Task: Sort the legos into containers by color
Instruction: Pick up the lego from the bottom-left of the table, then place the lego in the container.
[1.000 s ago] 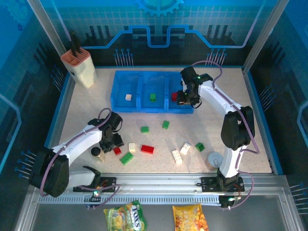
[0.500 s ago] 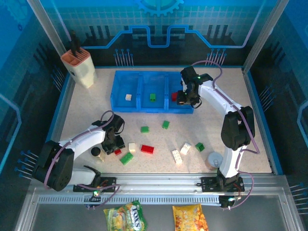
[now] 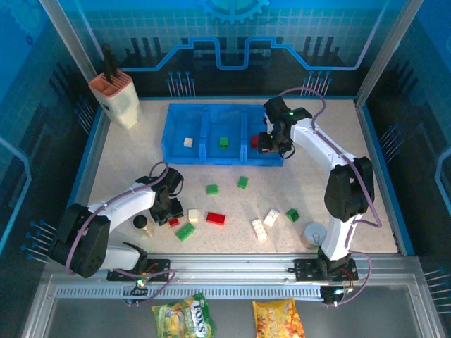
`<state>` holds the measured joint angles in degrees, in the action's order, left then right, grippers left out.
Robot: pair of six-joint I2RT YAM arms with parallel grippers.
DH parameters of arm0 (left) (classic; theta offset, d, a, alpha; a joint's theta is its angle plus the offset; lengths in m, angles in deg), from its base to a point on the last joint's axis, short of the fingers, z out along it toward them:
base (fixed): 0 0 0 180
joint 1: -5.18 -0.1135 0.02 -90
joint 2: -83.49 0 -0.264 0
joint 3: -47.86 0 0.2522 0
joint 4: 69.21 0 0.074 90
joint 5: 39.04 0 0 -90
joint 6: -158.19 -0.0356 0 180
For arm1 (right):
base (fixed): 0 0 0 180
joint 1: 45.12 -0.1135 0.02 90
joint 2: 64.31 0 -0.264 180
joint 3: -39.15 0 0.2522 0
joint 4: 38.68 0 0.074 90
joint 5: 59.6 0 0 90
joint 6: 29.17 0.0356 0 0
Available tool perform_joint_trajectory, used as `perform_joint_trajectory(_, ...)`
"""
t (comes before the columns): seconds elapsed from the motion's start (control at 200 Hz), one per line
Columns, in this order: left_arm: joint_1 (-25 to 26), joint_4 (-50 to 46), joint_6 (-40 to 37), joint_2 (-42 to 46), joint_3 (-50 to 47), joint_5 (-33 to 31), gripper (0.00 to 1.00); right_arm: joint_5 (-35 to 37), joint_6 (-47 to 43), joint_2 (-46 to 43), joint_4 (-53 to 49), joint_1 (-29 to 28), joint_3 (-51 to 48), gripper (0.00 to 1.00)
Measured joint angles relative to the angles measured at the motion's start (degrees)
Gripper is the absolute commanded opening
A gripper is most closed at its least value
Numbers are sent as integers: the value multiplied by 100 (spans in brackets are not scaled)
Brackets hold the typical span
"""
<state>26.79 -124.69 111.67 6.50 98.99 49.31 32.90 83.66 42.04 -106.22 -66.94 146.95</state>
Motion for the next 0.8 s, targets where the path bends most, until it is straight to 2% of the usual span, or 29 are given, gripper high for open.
perform_joint_trajectory(0.435,105,-184,-380,-83,968,0,38,149,4,-433,-17,-2,-297,40)
perform_joint_trajectory(0.8,688,-214,-658,-1241,2601,70,38,323,22,-1204,-17,323,-1176,40)
